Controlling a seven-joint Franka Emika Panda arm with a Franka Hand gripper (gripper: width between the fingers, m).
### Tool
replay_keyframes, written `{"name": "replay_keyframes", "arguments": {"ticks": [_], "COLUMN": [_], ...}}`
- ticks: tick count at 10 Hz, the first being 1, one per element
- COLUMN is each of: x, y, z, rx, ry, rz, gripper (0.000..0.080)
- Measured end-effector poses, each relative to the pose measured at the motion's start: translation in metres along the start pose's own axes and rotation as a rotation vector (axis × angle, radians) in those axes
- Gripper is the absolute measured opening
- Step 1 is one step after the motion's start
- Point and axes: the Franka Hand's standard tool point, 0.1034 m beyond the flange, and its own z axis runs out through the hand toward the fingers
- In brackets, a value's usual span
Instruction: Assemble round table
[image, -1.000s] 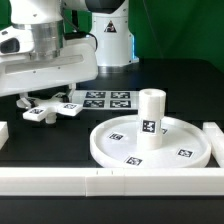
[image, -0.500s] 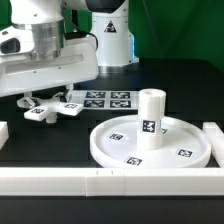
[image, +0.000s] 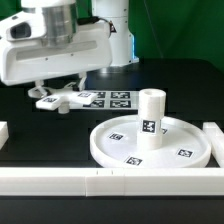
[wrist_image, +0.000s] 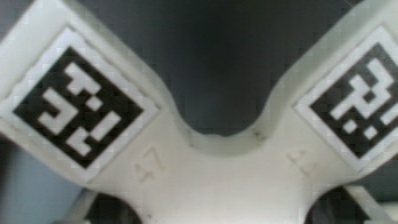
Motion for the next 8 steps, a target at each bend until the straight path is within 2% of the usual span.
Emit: {"name": "replay_keyframes", "arguments": {"ticks": [2,4,6,7,8], "x": [0.022,0.054,0.081,0.086,0.085], "y": [-0.023,-0.054,-0.079,-0.087,-0.086], "z": [-0.023,-0.045,-0.057,-0.057,-0.056], "rx": [0.009,0.012,0.016,0.012,0.013], "ry": [0.006,0.018,0.021,0.027,0.025], "rz": [0.062,0.125,0.201,0.191,0.186], "gripper": [0.0442,0.0442,0.0442,0.0442,0.0442]}}
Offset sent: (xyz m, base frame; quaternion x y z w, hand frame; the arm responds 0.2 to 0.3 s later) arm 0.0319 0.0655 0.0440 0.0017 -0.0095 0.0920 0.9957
